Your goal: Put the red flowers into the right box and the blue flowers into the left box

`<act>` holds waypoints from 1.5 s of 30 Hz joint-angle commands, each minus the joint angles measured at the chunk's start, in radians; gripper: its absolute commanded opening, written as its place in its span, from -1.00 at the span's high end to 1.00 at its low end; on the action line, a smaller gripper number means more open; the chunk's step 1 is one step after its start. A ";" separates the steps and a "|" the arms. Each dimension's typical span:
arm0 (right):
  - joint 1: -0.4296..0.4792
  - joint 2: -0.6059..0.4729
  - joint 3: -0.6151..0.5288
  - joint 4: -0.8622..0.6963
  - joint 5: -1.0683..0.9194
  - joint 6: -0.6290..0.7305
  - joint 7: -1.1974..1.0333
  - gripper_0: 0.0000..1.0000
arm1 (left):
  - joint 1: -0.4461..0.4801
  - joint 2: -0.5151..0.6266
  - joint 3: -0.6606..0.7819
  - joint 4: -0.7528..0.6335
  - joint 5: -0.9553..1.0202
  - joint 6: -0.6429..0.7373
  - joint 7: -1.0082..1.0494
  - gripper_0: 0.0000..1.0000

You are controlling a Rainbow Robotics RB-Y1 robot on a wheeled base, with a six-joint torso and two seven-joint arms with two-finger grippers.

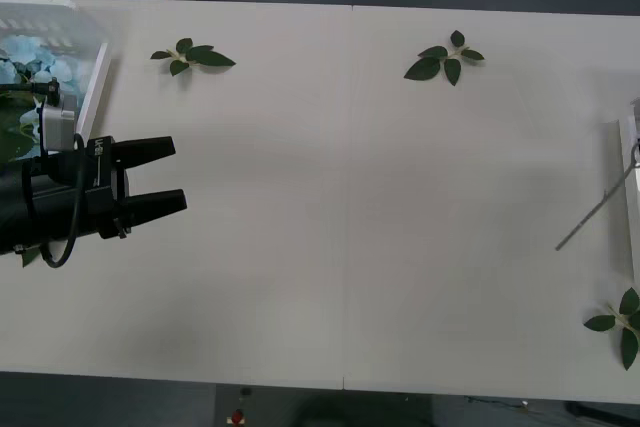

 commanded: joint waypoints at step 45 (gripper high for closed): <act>-0.104 -0.085 0.080 0.358 0.152 -0.163 0.828 -0.54 | 0.017 0.034 -0.010 -0.016 0.010 -0.005 0.006 -1.00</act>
